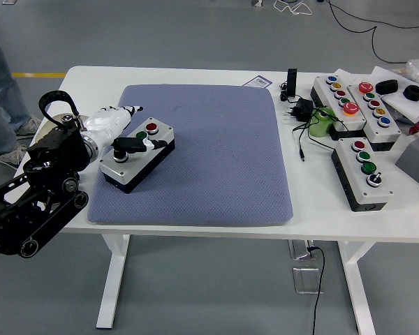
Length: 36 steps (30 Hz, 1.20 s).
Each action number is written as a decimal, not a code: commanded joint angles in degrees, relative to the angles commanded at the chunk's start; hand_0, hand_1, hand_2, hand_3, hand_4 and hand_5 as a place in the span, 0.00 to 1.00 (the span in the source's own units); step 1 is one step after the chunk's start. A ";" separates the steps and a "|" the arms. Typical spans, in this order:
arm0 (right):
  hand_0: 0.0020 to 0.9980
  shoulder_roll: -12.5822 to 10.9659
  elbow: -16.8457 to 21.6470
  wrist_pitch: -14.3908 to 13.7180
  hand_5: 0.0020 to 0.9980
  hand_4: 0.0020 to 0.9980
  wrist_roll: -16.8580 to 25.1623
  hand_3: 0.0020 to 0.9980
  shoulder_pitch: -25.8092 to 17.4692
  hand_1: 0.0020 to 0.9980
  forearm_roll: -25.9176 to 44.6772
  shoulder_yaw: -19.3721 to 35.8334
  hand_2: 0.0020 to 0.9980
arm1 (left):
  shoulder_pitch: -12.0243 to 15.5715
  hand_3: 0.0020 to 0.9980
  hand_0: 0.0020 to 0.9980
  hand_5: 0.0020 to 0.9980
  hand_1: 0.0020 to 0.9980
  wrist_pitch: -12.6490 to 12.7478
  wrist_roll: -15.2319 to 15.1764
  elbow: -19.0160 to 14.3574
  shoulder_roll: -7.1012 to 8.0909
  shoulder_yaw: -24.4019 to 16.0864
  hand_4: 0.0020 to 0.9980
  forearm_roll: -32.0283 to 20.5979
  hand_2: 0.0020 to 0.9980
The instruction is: Pick up the button,place it on the desk,press the button,press the button
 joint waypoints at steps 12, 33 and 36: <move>0.74 -0.06 0.01 -0.01 0.29 0.45 0.04 0.71 0.11 0.71 -0.12 0.01 0.76 | -1.70 1.00 0.97 0.65 1.00 0.31 3.18 3.90 -2.93 1.86 1.00 -0.51 1.00; 0.74 -0.16 0.01 0.00 0.29 0.45 0.07 0.70 0.21 0.71 -0.24 -0.04 0.75 | -2.51 1.00 0.75 0.36 0.91 0.95 9.47 7.04 -4.26 4.49 1.00 1.33 1.00; 0.74 -0.16 0.01 -0.02 0.29 0.45 0.07 0.70 0.24 0.71 -0.23 -0.07 0.75 | -2.67 1.00 0.75 0.36 0.91 1.01 10.11 7.43 -4.38 4.96 1.00 1.86 1.00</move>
